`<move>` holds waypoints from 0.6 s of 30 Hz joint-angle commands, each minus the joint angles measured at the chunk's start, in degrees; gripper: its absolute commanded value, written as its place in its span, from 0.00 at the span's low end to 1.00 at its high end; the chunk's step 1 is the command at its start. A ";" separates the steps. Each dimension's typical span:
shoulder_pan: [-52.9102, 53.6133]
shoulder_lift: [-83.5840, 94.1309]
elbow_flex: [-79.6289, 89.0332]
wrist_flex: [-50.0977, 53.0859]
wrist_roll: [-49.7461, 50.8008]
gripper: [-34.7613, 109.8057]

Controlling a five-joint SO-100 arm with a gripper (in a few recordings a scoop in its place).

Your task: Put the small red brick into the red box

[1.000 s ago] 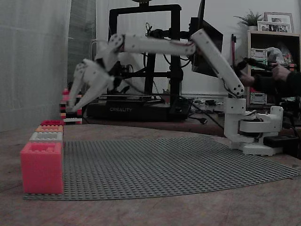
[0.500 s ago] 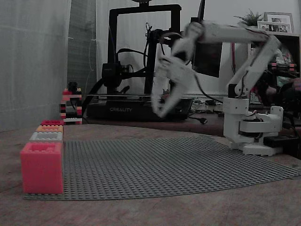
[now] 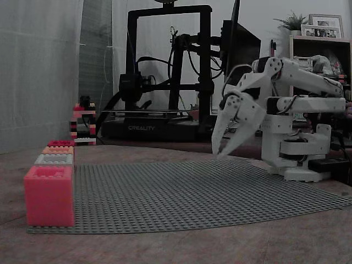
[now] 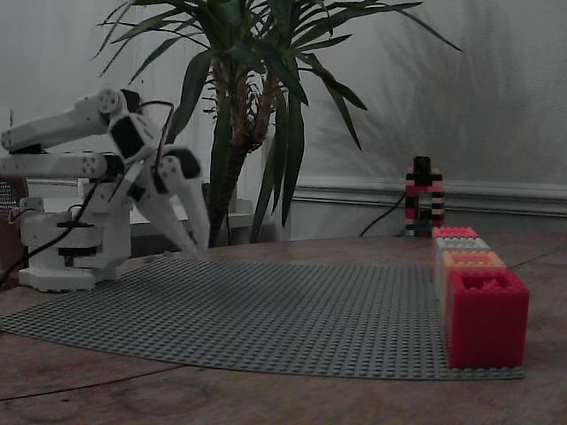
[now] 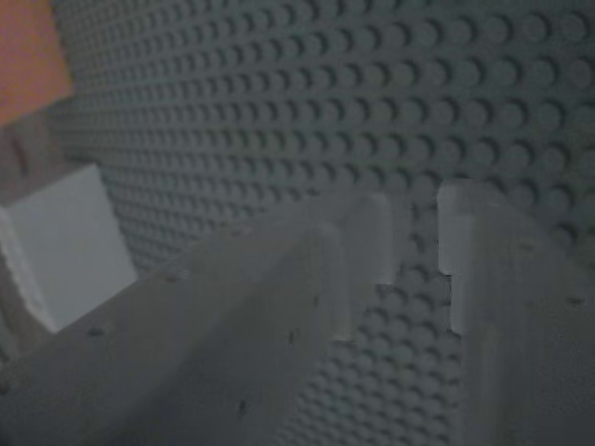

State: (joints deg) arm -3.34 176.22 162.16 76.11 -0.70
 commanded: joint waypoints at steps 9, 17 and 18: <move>-1.49 8.26 1.76 4.39 0.70 0.24; -1.05 8.26 1.76 4.39 1.05 0.24; -1.05 8.26 1.76 4.39 1.05 0.24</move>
State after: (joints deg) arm -3.34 183.87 163.92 78.93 -0.53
